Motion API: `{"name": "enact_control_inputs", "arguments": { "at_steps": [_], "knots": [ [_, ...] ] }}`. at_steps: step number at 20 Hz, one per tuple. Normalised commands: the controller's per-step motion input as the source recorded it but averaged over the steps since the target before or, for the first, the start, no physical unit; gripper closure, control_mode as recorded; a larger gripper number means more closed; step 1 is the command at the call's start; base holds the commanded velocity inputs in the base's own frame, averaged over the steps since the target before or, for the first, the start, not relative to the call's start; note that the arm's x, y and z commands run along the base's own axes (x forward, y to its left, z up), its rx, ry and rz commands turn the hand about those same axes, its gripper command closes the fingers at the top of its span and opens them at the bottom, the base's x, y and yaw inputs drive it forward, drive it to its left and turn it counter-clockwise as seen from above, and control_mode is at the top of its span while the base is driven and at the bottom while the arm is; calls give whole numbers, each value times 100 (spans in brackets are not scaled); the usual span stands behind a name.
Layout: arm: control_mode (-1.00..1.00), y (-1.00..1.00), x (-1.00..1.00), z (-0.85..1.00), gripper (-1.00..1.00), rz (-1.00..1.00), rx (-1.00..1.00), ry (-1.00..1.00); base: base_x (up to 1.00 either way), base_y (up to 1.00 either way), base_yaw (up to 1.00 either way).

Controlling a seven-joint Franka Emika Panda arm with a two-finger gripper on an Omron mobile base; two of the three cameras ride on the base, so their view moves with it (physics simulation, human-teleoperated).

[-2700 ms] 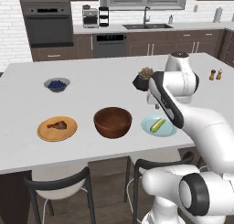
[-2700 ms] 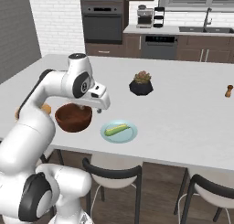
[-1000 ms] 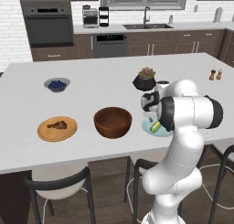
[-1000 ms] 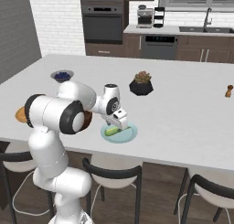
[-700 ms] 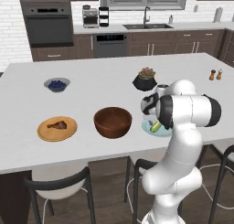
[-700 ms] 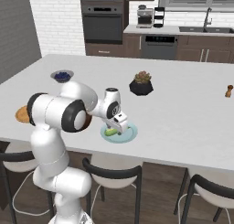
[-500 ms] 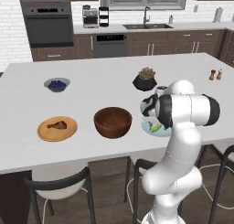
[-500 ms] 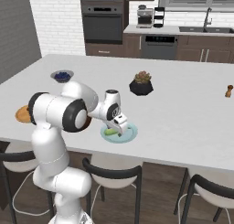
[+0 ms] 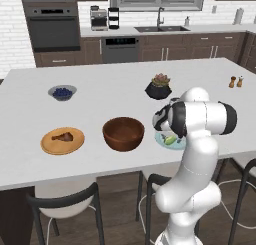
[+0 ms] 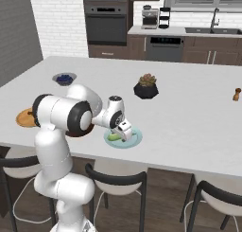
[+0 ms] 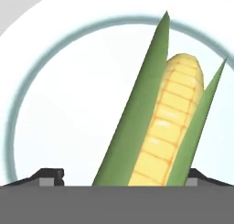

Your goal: Pick the chicken drumstick and corn from their plates and place them in the bowl. Then put the bowl in the fridge.

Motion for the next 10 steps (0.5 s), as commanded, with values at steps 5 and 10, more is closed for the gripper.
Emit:
{"name": "enact_control_inputs", "arguments": {
  "at_steps": [5, 10],
  "knots": [
    [-100, 1, 0, -23, 100, 1, 0, -3, 0, 0, 0],
    [-100, 9, -5, 6, 100, 8, 0, -7, 0, 0, 0]
  ]
}}
